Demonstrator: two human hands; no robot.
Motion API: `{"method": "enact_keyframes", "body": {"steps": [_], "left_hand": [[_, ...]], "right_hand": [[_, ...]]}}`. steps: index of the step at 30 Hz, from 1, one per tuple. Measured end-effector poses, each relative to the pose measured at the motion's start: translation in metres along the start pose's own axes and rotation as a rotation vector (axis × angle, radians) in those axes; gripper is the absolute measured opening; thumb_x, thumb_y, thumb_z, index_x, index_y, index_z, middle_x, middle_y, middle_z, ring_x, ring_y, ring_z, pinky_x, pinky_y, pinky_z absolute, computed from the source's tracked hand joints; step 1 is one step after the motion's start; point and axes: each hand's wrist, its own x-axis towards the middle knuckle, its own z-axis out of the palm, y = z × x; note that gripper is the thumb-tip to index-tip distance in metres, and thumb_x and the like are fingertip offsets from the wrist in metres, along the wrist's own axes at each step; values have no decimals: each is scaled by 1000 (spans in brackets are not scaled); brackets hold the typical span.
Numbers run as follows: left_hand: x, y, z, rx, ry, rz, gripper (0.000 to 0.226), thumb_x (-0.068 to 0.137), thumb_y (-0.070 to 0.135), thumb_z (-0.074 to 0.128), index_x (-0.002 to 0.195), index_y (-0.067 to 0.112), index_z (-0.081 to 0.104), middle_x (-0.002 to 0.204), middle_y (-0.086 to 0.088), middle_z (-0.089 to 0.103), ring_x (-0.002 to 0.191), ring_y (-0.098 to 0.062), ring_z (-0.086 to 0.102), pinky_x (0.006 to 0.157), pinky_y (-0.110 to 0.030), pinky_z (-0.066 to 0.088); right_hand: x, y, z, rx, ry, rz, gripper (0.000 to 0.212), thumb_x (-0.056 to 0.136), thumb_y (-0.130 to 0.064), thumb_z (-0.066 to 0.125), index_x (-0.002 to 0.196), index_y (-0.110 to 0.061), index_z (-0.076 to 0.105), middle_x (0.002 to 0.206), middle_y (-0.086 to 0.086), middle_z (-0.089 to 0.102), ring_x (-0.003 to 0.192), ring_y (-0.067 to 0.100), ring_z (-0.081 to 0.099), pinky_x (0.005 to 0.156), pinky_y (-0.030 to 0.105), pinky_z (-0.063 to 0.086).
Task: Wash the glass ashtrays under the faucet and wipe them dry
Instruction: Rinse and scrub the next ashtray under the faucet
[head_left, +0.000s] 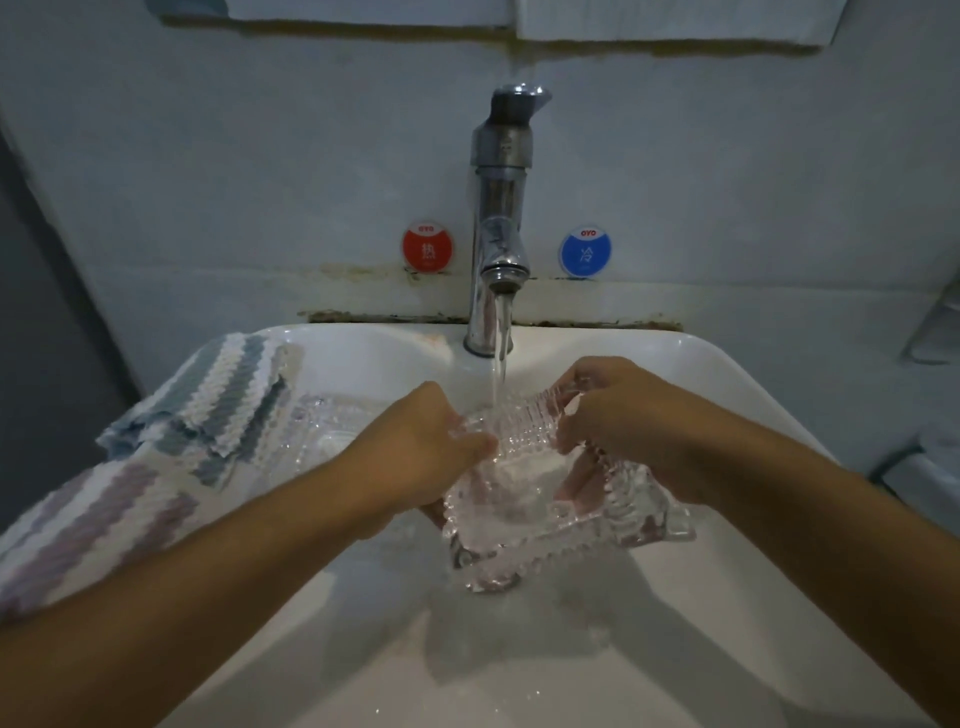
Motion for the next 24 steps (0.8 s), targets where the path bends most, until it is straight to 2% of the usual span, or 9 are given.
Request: {"method": "enact_keyframes", "body": {"steps": [3, 7, 8, 12, 14, 16, 19, 21, 24], "left_hand": [[1, 1, 5, -8, -13, 19, 16, 100, 30, 56, 101, 15, 52, 92, -2, 59, 63, -11, 59, 55, -25, 55], [2, 5, 5, -129, -80, 14, 8, 95, 19, 66, 88, 16, 62, 77, -3, 67, 45, -5, 63, 44, -17, 50], [2, 5, 3, -137, -101, 4, 10, 92, 20, 71, 88, 13, 65, 76, -4, 70, 46, -7, 65, 46, -19, 52], [4, 6, -1, -126, -143, -17, 24, 84, 30, 78, 88, 8, 69, 74, -6, 74, 51, -16, 70, 55, -26, 57], [5, 7, -1, -132, -152, 4, 18, 86, 23, 76, 92, 7, 72, 78, -6, 76, 58, -19, 74, 64, -29, 61], [8, 5, 0, -157, -148, 18, 11, 90, 15, 73, 96, 5, 74, 85, -8, 76, 63, -20, 75, 63, -27, 62], [11, 1, 4, -125, -102, 55, 19, 96, 18, 65, 93, 2, 75, 81, -8, 77, 64, -18, 75, 71, -31, 63], [14, -1, 8, -102, -51, 85, 24, 97, 20, 63, 89, -1, 73, 80, -12, 75, 60, -15, 73, 65, -29, 63], [17, -3, 11, -112, -43, 95, 16, 93, 19, 69, 82, 8, 70, 80, -8, 72, 60, -15, 72, 54, -22, 58]], "right_hand": [[1, -1, -7, -39, -9, 8, 18, 94, 9, 54, 106, -2, 60, 93, 24, 67, 59, 34, 72, 53, 38, 60], [8, 2, -14, -120, 10, -27, 23, 89, 9, 59, 102, -9, 63, 94, 18, 68, 75, 38, 72, 74, 45, 60], [8, 1, -15, -133, 3, -37, 25, 88, 9, 60, 103, -11, 64, 97, 16, 68, 77, 37, 72, 75, 44, 60], [5, -1, -19, -134, -58, -57, 30, 86, 11, 64, 106, -11, 66, 99, 17, 70, 63, 30, 73, 52, 33, 58], [5, -1, -20, -132, -54, -59, 32, 86, 12, 64, 108, -10, 66, 101, 18, 70, 65, 32, 73, 54, 35, 60], [6, 0, -19, -130, -33, -63, 32, 86, 12, 63, 109, -11, 65, 105, 18, 69, 67, 33, 72, 56, 35, 60], [6, 0, -15, -138, 4, -79, 30, 88, 9, 62, 108, -13, 65, 106, 15, 68, 70, 33, 72, 56, 35, 61], [5, -1, -13, -153, 26, -104, 27, 91, 8, 58, 108, -12, 63, 103, 14, 67, 66, 32, 72, 56, 36, 62], [0, -2, -12, -156, 52, -128, 26, 93, 9, 56, 110, -10, 62, 96, 8, 63, 52, 28, 71, 49, 34, 61]]}}
